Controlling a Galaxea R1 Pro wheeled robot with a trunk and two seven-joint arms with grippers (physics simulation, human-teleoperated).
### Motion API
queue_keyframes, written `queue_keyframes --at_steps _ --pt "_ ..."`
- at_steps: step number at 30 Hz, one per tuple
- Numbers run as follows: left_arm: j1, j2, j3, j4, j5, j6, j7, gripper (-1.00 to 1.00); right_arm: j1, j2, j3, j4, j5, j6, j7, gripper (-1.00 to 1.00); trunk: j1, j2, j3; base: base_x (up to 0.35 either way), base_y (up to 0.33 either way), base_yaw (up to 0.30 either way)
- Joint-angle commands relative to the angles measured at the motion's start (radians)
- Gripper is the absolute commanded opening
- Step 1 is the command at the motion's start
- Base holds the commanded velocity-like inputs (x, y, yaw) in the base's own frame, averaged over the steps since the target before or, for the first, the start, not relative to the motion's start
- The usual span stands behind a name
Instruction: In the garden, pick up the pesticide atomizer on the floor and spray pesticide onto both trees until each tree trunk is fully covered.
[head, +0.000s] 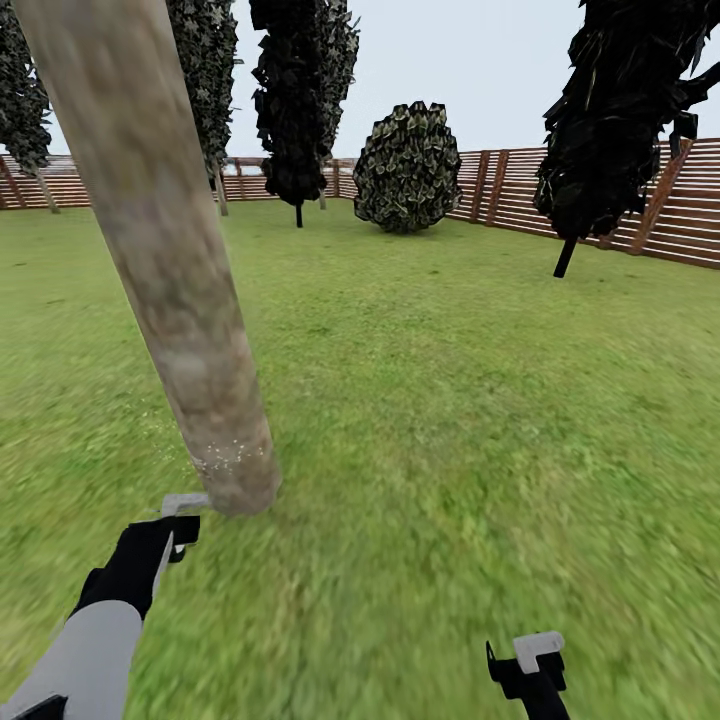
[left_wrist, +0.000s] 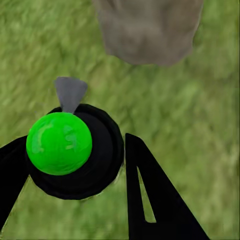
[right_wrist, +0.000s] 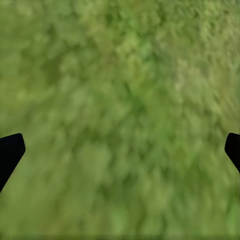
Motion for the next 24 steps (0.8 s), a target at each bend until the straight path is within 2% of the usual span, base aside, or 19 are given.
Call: queue_keyframes --at_steps 1,3,5,8,10,12,13,14,16,18,20,21,22,24 --pt "-0.026 0.009 -0.004 0.001 -0.001 0.001 0.000 -1.00 0.000 0.000 0.000 0.000 0.000 0.000 0.000 1.00 0.000 0.000 0.000 0.000 0.000 0.000" --pt "-0.048 0.026 -0.005 0.002 -0.001 0.021 0.000 -1.00 0.000 0.000 0.000 0.000 0.000 0.000 0.000 1.00 0.000 0.000 0.000 0.000 0.000 0.000" --pt "-0.056 0.020 -0.006 0.001 0.000 0.043 0.000 -1.00 0.000 0.000 0.000 0.000 0.000 0.000 0.000 1.00 0.000 0.000 0.000 0.000 0.000 0.047" --pt "-0.096 -0.050 -0.008 0.001 -0.001 0.062 0.000 -1.00 0.001 0.000 0.001 0.000 0.000 0.000 0.000 1.00 0.000 0.000 0.000 0.000 0.000 0.226" --pt "-0.113 -0.064 -0.008 0.002 -0.001 0.065 0.000 -1.00 0.000 0.000 0.001 0.000 0.000 0.000 0.000 1.00 0.000 0.000 0.000 0.000 0.000 0.266" --pt "-0.124 -0.043 -0.007 0.003 0.000 0.067 -0.001 -1.00 0.000 0.000 0.001 0.000 0.000 0.000 0.000 1.00 0.000 0.000 0.000 0.000 0.000 0.145" --pt "-0.124 -0.008 -0.007 0.003 0.000 0.067 -0.001 -1.00 0.000 0.000 0.001 0.000 0.000 0.000 0.000 1.00 0.000 0.000 0.000 0.000 0.000 0.040" --pt "-0.123 0.015 -0.007 0.003 0.000 0.067 -0.002 -1.00 0.000 0.000 0.001 0.000 0.000 0.000 0.000 1.00 0.000 0.000 0.000 0.000 0.000 0.021" --pt "-0.116 0.029 -0.010 0.003 -0.003 0.065 -0.006 -1.00 0.000 0.000 0.001 0.000 0.000 0.000 0.000 1.00 0.000 0.000 0.000 0.000 0.000 0.009" --pt "-0.116 0.024 -0.018 0.003 -0.004 0.064 -0.007 -1.00 0.000 0.000 0.001 0.000 0.000 0.001 0.000 1.00 0.000 0.000 0.000 0.000 0.000 0.002" --pt "-0.123 -0.001 -0.066 0.004 -0.002 0.066 -0.006 -1.00 0.000 0.000 0.000 0.000 0.000 0.001 0.000 1.00 0.000 0.000 0.000 0.000 0.000 0.000" --pt "-0.127 -0.025 -0.094 0.003 -0.002 0.067 -0.005 -1.00 0.000 0.000 0.001 0.000 0.000 0.001 0.000 1.00 0.000 0.000 0.000 0.000 0.000 0.000" --pt "-0.128 -0.035 -0.105 0.003 -0.001 0.067 -0.005 -1.00 0.000 0.000 0.001 0.000 0.000 0.001 0.000 1.00 0.000 0.000 0.000 0.000 0.000 0.000" --pt "-0.132 -0.036 -0.108 0.003 0.000 0.070 -0.005 -1.00 0.000 0.000 0.001 0.000 0.000 0.001 0.000 1.00 0.000 0.000 0.000 0.000 0.000 0.000"
